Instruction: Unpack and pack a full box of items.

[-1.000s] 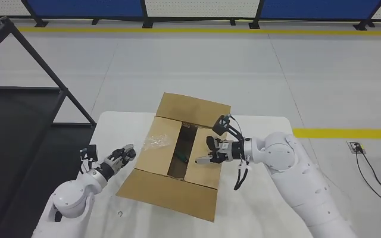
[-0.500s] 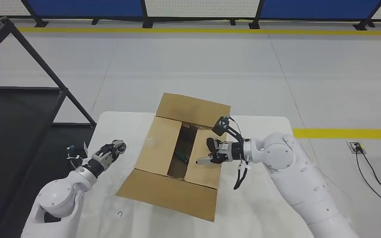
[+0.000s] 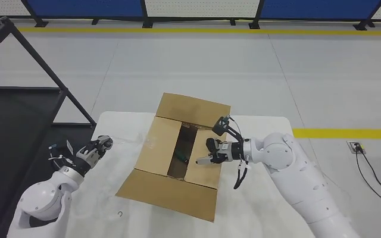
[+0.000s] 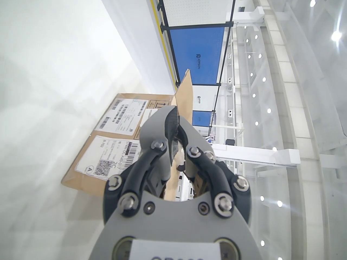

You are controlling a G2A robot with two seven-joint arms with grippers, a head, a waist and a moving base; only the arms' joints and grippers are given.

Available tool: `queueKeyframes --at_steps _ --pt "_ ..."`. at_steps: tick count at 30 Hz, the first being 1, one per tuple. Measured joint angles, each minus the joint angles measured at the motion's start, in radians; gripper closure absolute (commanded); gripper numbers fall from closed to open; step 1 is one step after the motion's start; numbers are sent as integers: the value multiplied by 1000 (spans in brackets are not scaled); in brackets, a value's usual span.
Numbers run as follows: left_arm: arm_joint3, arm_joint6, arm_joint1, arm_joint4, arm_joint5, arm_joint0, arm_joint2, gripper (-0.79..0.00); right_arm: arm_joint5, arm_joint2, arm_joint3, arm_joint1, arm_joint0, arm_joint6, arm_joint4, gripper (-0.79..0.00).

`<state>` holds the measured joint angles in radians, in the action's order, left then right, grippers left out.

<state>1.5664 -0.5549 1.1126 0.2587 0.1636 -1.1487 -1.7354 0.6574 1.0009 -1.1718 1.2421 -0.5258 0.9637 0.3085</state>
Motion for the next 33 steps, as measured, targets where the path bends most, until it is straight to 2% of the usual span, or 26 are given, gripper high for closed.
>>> queueKeyframes --at_steps 18,27,33 --pt "16 -27 -16 3 -24 -25 -38 0 -11 -36 17 0 25 -23 -7 -785" --pt "62 -40 -22 5 -35 -45 -41 0 -91 -83 -27 27 47 -177 1 -785" --pt "66 -41 -25 -14 -26 -37 -20 0 -130 -123 -16 40 84 -150 13 -785"
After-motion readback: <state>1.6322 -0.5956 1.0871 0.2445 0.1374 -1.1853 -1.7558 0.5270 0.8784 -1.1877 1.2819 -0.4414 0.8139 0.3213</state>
